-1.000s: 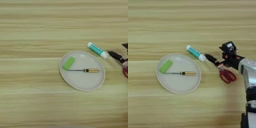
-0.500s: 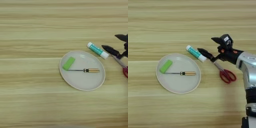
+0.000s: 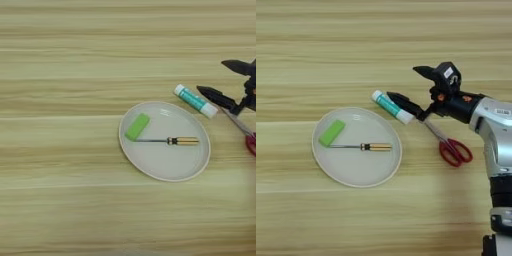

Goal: Move the objects on the table

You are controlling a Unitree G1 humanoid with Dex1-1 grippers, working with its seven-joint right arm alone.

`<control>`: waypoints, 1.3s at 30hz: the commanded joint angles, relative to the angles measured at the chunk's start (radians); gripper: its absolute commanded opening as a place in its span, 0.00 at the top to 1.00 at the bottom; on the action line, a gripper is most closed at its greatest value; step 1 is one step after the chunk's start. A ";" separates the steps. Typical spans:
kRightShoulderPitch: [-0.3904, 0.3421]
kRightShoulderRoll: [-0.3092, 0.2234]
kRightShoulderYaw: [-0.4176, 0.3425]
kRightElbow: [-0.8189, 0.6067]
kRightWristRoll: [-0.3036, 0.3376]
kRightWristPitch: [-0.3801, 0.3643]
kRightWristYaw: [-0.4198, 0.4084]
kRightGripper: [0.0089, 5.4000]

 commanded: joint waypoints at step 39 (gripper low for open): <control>0.007 -0.065 0.237 -0.003 -0.112 -0.183 0.326 0.00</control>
